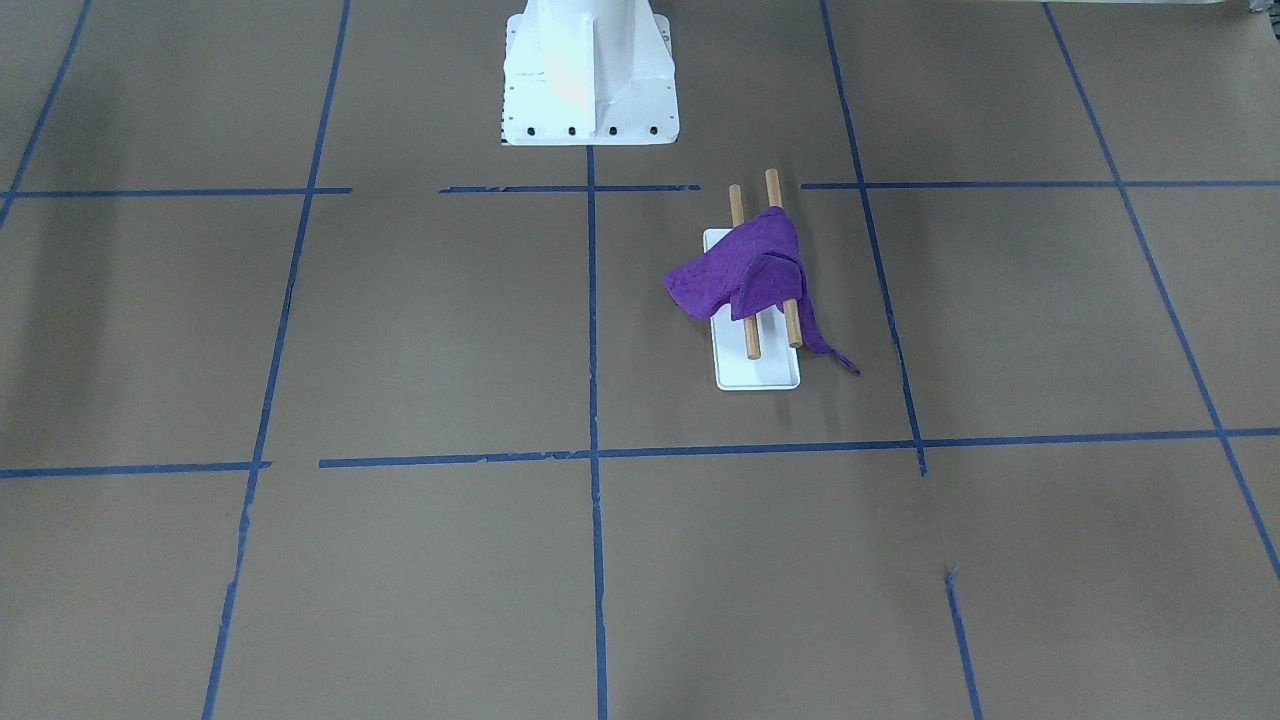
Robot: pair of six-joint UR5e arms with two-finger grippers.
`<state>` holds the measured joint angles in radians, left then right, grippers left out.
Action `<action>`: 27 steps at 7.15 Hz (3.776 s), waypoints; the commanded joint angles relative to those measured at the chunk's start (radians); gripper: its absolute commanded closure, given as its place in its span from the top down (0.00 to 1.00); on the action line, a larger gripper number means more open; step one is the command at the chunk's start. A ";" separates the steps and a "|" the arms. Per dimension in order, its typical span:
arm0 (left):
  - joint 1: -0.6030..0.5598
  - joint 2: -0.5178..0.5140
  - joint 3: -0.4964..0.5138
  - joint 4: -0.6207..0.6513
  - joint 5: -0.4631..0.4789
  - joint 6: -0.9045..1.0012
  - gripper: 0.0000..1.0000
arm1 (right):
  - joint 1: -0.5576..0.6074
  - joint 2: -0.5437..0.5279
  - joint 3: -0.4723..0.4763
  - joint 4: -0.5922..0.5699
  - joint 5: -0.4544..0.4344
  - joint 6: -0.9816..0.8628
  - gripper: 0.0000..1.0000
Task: Hang towel on rack
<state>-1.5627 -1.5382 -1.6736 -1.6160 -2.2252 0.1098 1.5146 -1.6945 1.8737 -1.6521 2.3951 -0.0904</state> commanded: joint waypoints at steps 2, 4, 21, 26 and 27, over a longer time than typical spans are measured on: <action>-0.003 0.038 0.005 -0.001 -0.068 -0.087 1.00 | 0.030 -0.005 -0.014 -0.001 0.016 0.000 1.00; -0.003 0.038 -0.003 0.001 -0.097 -0.088 1.00 | 0.045 -0.005 -0.036 -0.001 0.033 0.000 1.00; -0.002 0.033 -0.006 -0.002 -0.094 -0.085 1.00 | 0.108 0.065 -0.160 0.003 0.033 0.072 1.00; -0.002 0.027 -0.003 -0.002 -0.090 -0.085 1.00 | 0.107 0.065 -0.156 0.003 0.033 0.074 1.00; -0.002 0.027 -0.003 -0.004 -0.090 -0.085 1.00 | 0.108 0.065 -0.156 0.003 0.033 0.072 1.00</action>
<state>-1.5647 -1.5104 -1.6772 -1.6188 -2.3149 0.0245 1.6219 -1.6291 1.7172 -1.6490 2.4283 -0.0172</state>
